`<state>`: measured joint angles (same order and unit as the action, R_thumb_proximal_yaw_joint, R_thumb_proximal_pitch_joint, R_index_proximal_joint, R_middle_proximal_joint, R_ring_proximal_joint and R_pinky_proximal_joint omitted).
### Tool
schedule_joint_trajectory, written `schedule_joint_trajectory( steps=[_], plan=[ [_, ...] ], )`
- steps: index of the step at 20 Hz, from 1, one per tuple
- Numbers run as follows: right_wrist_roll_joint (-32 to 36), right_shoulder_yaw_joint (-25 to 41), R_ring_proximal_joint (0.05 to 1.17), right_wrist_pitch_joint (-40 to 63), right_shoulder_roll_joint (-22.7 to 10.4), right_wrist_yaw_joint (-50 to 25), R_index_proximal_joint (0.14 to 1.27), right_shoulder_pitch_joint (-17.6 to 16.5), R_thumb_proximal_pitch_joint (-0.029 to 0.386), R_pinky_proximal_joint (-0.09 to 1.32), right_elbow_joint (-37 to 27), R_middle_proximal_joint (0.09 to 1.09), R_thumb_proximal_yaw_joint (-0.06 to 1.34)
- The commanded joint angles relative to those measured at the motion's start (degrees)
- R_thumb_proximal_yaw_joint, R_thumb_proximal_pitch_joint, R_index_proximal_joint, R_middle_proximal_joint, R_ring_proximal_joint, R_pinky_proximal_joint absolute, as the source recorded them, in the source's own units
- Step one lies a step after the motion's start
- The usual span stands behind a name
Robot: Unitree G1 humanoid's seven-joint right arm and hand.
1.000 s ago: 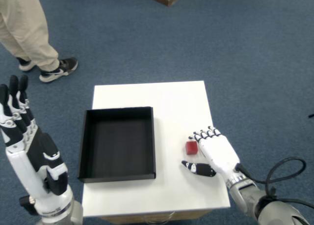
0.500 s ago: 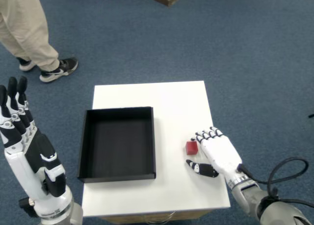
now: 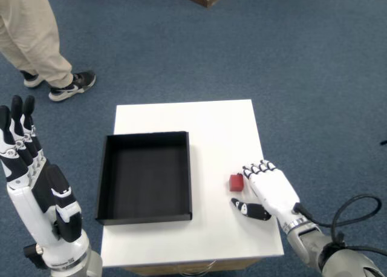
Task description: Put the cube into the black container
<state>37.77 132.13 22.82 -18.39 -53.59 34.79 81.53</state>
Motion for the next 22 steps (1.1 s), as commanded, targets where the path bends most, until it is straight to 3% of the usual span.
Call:
schedule_joint_trajectory(
  steps=[1, 7, 11, 16, 22],
  plan=[
    [1.6, -1.1, 0.31, -1.0, -1.8, -0.8, 0.45, 2.0, 0.074, 0.23, 1.4, 0.31, 0.61],
    [2.0, -1.2, 0.30, -0.8, -1.5, -1.3, 0.48, 1.8, 0.096, 0.24, 1.4, 0.31, 0.64],
    [2.8, -1.8, 0.31, -0.2, -1.6, -1.8, 0.58, 1.2, 0.109, 0.23, 1.3, 0.32, 0.68],
    [4.1, -2.7, 0.31, 0.1, -1.5, -1.6, 0.92, 0.5, 0.136, 0.22, 1.2, 0.33, 0.83],
    [4.9, -3.2, 0.31, 0.2, -1.4, -0.8, 0.94, -0.2, 0.146, 0.20, 1.2, 0.35, 0.88]
  ],
)
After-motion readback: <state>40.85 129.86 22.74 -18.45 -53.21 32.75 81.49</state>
